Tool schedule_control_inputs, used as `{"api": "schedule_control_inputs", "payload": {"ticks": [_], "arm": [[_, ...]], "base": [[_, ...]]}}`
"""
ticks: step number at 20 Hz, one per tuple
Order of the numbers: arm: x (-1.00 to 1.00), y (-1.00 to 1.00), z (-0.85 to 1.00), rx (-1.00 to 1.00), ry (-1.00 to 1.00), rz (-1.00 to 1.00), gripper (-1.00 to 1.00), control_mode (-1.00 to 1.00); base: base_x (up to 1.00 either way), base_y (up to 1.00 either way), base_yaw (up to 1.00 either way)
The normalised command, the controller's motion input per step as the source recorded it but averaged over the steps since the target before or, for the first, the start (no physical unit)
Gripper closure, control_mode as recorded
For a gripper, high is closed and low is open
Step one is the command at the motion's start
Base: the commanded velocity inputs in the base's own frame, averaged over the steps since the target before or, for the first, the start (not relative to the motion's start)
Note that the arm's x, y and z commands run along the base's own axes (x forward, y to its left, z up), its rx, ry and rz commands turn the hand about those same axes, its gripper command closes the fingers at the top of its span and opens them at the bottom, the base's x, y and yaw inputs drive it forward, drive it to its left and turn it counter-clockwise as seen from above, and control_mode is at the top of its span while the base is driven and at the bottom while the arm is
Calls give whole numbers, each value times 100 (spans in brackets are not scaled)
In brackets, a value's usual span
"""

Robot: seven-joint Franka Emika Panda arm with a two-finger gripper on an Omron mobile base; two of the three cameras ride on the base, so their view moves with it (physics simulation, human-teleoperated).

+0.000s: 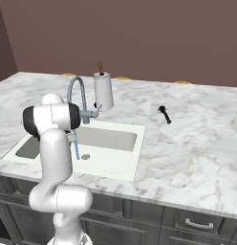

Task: Turn on the sink faucet. Then move the garlic from the counter to the sink. Turn off the sink. Move the vegetable from the sink to the pot next to the stove. Finally move the pot to the rear left burner.

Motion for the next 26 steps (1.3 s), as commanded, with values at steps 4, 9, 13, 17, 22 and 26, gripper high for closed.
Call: {"api": "schedule_control_inputs", "payload": {"ticks": [4, 9, 13, 17, 22, 26], "arm": [[0, -5, -10, -4, 0, 0, 100, -100], [0, -5, -4, -1, 0, 0, 100, -100], [0, -8, 0, 0, 0, 0, 100, -100], [1, -6, -1, 0, 0, 0, 100, -100], [6, -2, -7, -5, 0, 0, 100, -100], [7, 0, -12, -8, 0, 0, 100, -100]], "base": [[0, 0, 0], [0, 0, 0], [0, 0, 0], [0, 0, 0], [0, 0, 0], [0, 0, 0]]}}
